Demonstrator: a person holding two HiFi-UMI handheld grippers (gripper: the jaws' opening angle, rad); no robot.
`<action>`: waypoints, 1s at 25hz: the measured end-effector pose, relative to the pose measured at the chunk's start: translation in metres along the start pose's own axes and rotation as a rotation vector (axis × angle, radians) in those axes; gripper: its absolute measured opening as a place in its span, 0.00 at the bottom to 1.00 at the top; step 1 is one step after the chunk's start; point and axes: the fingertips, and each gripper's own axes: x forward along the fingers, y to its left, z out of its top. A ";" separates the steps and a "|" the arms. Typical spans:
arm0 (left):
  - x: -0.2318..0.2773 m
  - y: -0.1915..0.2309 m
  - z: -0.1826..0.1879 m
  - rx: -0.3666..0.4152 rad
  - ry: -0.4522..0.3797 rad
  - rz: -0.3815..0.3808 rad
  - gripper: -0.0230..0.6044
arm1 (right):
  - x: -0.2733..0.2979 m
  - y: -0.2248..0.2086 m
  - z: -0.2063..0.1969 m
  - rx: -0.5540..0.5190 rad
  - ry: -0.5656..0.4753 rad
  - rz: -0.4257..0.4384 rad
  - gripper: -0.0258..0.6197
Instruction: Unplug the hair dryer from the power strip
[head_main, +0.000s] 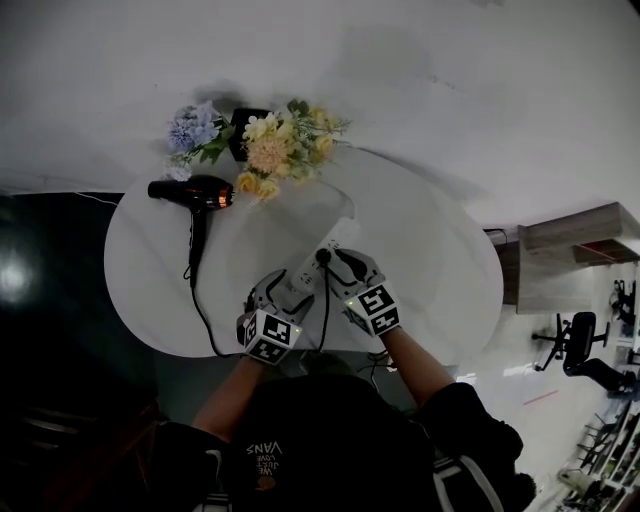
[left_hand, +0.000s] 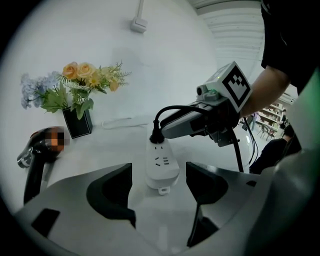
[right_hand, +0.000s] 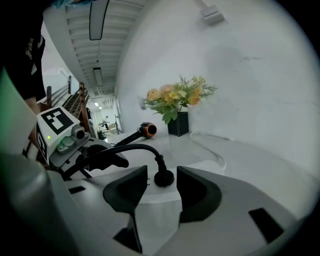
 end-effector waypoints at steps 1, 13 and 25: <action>0.001 0.001 0.001 0.002 0.004 0.006 0.58 | 0.003 0.001 0.000 -0.010 0.002 0.012 0.35; 0.014 0.001 -0.008 0.019 0.035 0.000 0.57 | 0.021 0.003 -0.002 -0.091 0.006 0.047 0.21; 0.018 -0.001 -0.009 0.035 0.046 -0.018 0.44 | 0.022 -0.001 -0.003 -0.115 0.014 0.039 0.15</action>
